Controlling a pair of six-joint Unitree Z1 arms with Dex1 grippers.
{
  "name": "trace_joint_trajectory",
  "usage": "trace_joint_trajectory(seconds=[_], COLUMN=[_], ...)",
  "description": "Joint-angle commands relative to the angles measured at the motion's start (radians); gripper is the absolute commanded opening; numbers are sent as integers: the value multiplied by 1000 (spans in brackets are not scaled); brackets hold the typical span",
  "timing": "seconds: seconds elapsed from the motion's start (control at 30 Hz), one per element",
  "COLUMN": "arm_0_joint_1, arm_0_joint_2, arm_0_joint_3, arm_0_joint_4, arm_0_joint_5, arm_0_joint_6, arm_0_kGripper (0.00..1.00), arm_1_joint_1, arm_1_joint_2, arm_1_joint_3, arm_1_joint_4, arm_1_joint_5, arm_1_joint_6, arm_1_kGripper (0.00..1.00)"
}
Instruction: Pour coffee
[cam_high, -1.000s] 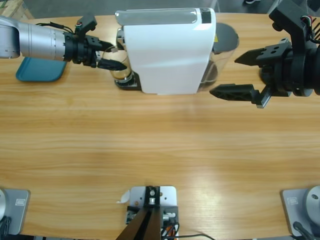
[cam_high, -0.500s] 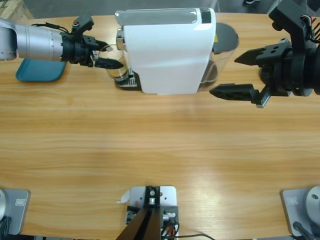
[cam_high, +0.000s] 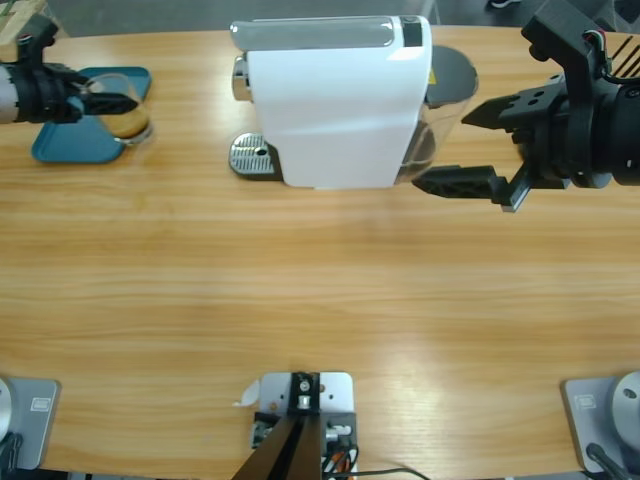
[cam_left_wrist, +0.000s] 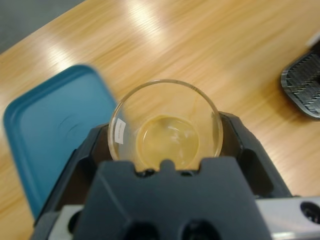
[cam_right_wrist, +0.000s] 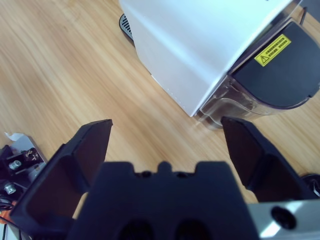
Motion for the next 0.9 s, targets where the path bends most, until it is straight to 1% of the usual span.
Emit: trace_joint_trajectory(seconds=[0.03, 0.13, 0.27, 0.5, 0.6, 0.9], arm_0_joint_1=[154, 190, 210, 210, 207, 207], arm_0_joint_2=[-6, 21, 74, 167, 196, 225], arm_0_joint_3=[42, 41, 28, 22, 14, -11], arm_0_joint_4=[-60, -100, -148, -210, -212, -220], arm_0_joint_5=[43, 53, 53, 57, 58, 62], arm_0_joint_6=[-64, -89, -112, -112, -112, -111], arm_0_kGripper=[0, 0, 0, 0, 0, 0], arm_1_joint_1=[-17, -17, -17, -17, -17, -17], arm_1_joint_2=[40, 44, 60, 68, 72, 86], arm_1_joint_3=[1, -5, -14, -32, -39, -59], arm_1_joint_4=[-11, -10, -10, 10, 22, 36], arm_1_joint_5=[20, 21, 24, 28, 28, 30], arm_1_joint_6=[-12, -11, -12, -15, -17, -27], arm_1_kGripper=[1000, 1000, 1000, 1000, 997, 996])
